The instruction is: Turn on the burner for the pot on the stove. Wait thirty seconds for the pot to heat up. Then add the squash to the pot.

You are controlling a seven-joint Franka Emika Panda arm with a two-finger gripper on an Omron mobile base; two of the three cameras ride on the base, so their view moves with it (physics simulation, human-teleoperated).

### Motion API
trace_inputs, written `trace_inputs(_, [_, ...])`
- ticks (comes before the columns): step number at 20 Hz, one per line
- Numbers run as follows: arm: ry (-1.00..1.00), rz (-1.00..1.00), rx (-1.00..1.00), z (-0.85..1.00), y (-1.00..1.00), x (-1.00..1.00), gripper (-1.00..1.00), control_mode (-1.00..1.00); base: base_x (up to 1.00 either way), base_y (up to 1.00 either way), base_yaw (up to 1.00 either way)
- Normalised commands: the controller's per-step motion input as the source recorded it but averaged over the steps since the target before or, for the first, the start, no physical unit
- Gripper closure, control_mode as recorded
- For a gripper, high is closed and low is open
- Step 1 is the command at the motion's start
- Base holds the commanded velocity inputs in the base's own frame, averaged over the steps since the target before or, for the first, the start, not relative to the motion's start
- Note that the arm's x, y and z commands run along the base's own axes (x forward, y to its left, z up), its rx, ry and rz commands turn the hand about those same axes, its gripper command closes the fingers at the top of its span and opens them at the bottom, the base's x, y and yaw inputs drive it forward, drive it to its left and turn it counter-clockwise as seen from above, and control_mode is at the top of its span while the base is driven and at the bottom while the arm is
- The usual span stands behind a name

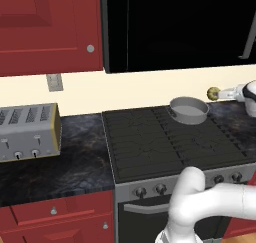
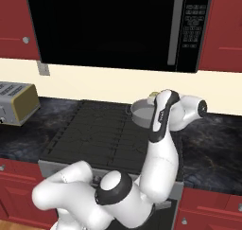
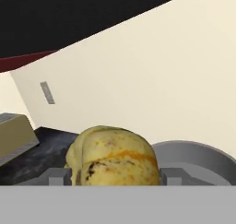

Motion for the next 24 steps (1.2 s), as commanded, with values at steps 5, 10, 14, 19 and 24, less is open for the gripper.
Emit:
trace_inputs(5, [0.00,0.00,-0.02,-0.01,0.49,0.01,1.00,-1.00,0.00,0.00,0.00])
trace_inputs(10, [0.00,0.00,-0.05,-0.02,0.26,0.17,1.00,-1.00,0.00,0.00,0.00])
trace_inputs(14, [0.00,0.00,-0.05,-0.03,0.11,0.18,1.00,-1.00,0.00,0.00,0.00])
trace_inputs(19, [0.10,0.00,-0.15,-0.12,0.01,0.30,1.00,-1.00,0.00,0.00,0.00])
trace_inputs(24, [0.08,0.00,-0.11,-0.08,0.00,0.14,1.00,-1.00,0.00,0.00,0.00])
